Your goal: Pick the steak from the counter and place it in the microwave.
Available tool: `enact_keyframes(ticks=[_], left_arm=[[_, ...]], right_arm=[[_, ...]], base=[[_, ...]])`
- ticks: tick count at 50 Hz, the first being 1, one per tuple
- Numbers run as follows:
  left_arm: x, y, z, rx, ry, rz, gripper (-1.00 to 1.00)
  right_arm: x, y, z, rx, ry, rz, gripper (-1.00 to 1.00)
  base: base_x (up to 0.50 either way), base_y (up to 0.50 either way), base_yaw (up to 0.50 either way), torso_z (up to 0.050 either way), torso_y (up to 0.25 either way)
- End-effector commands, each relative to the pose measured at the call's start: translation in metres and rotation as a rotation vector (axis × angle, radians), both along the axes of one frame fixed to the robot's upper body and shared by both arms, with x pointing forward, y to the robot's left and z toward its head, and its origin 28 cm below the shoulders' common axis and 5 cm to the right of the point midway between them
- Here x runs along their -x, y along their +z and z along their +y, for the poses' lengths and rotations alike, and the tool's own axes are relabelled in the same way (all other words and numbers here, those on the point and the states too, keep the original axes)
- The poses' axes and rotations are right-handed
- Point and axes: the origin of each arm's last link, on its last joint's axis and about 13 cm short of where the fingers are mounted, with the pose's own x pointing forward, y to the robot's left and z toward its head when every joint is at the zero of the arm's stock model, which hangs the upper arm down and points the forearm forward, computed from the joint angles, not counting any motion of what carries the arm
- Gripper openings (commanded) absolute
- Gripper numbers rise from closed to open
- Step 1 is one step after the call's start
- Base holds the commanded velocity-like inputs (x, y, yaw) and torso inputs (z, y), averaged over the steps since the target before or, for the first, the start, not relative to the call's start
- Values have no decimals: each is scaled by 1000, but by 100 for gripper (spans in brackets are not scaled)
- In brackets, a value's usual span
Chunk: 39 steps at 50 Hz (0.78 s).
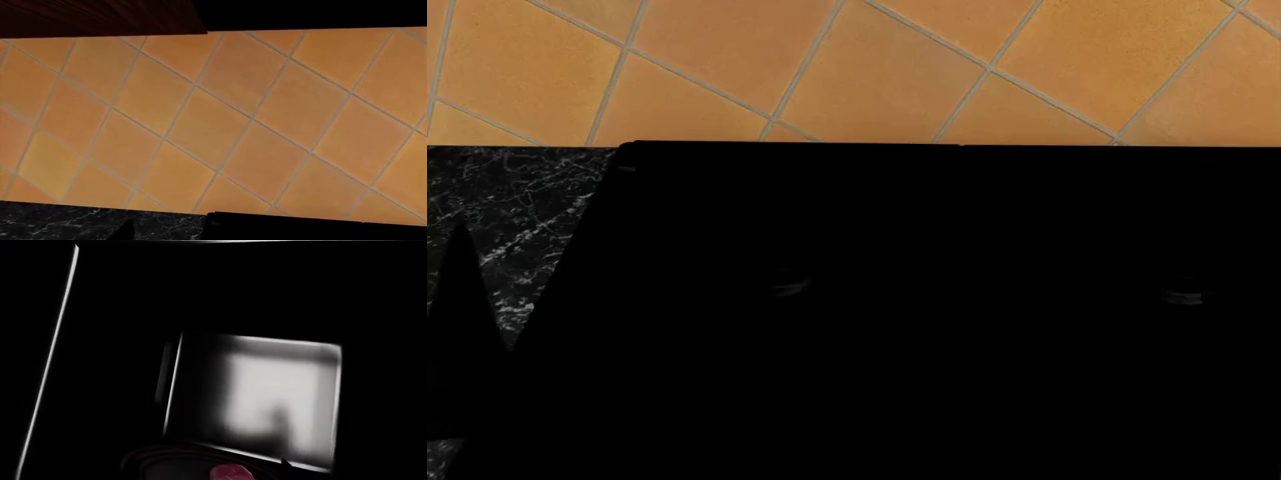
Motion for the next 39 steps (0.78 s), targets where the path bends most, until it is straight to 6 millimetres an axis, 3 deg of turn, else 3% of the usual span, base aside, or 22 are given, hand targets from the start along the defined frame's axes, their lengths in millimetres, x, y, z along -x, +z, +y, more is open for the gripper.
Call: enact_keyframes(ticks=[1, 39], left_arm=[[4, 1, 1, -5, 5, 0, 100], [5, 3, 3, -7, 18, -6, 100]], right_arm=[[12, -9, -5, 10, -6, 17, 100], [38, -38, -23, -9, -58, 64, 100]], base=[[0, 0, 0, 0, 0], [0, 0, 0, 0, 0]])
